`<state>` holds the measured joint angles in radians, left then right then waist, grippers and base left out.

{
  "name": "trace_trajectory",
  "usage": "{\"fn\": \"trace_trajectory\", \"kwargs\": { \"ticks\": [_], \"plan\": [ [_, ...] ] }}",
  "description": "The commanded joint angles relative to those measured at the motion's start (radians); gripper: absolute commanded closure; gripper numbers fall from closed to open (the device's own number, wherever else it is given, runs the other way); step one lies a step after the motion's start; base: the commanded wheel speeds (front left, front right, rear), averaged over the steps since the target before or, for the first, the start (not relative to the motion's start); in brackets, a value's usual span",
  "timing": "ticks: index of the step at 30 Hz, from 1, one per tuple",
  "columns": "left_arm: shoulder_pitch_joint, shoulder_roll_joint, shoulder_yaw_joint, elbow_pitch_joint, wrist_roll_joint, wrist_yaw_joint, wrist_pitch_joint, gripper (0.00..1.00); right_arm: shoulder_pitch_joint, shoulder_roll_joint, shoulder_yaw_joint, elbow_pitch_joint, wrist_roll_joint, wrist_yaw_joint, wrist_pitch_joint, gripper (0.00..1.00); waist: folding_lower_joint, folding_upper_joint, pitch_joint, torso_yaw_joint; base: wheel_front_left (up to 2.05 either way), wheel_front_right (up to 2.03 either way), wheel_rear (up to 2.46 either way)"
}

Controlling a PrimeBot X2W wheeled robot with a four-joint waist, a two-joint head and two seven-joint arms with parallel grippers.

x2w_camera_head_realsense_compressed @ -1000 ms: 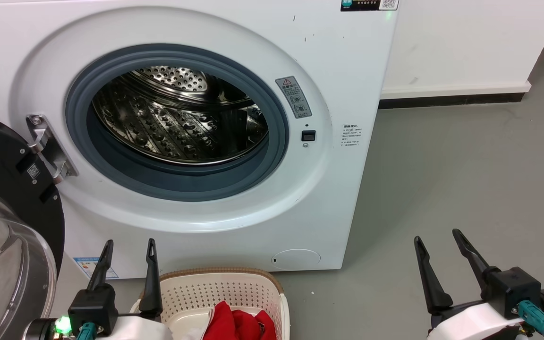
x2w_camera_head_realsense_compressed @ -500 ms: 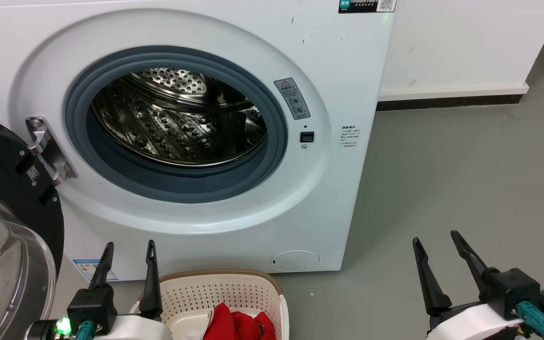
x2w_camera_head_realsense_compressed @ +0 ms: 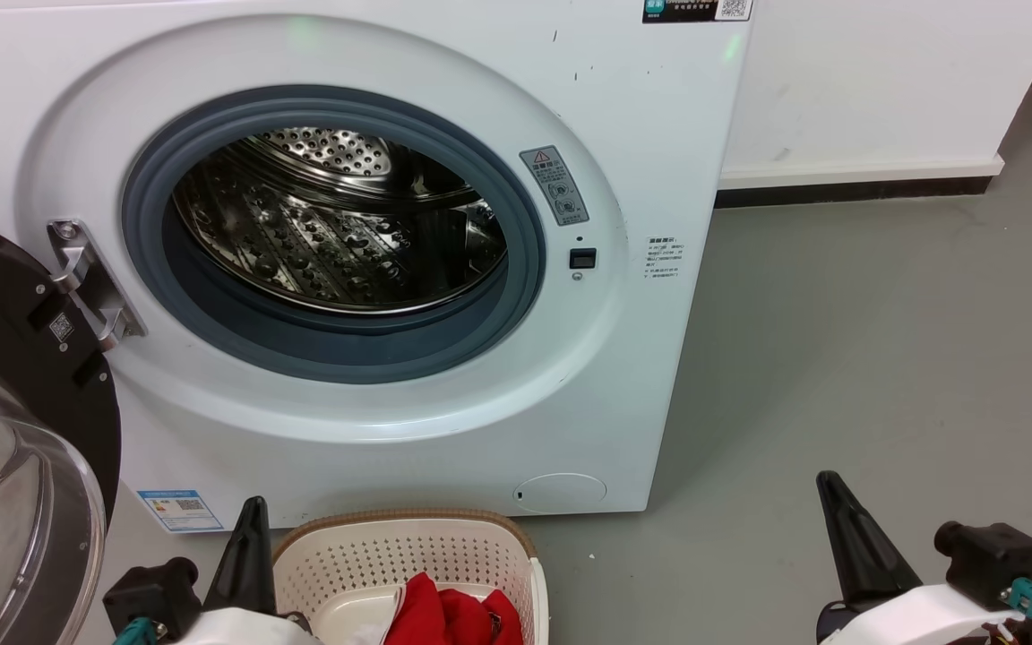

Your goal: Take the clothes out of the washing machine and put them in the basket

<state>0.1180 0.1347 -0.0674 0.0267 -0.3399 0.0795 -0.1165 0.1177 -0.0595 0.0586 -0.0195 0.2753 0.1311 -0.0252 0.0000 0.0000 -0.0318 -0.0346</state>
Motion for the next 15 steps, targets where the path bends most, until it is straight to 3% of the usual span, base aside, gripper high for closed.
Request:
{"fn": "trace_trajectory", "kwargs": {
  "ticks": [1,15],
  "plan": [
    [-0.032,0.002,0.007,-0.007,-0.044,-0.007,0.003,1.0,-0.036,-0.008,-0.003,-0.005,0.049,0.0,0.0,1.0,0.0,0.0,0.0,0.0,0.0,0.0,0.0],
    [-0.075,-0.004,0.028,0.044,-0.292,-0.049,0.036,1.0,-0.076,-0.02,-0.014,0.046,0.315,0.0,0.01,1.0,0.0,0.0,0.005,0.005,0.0,0.0,0.0]
  ]
}}
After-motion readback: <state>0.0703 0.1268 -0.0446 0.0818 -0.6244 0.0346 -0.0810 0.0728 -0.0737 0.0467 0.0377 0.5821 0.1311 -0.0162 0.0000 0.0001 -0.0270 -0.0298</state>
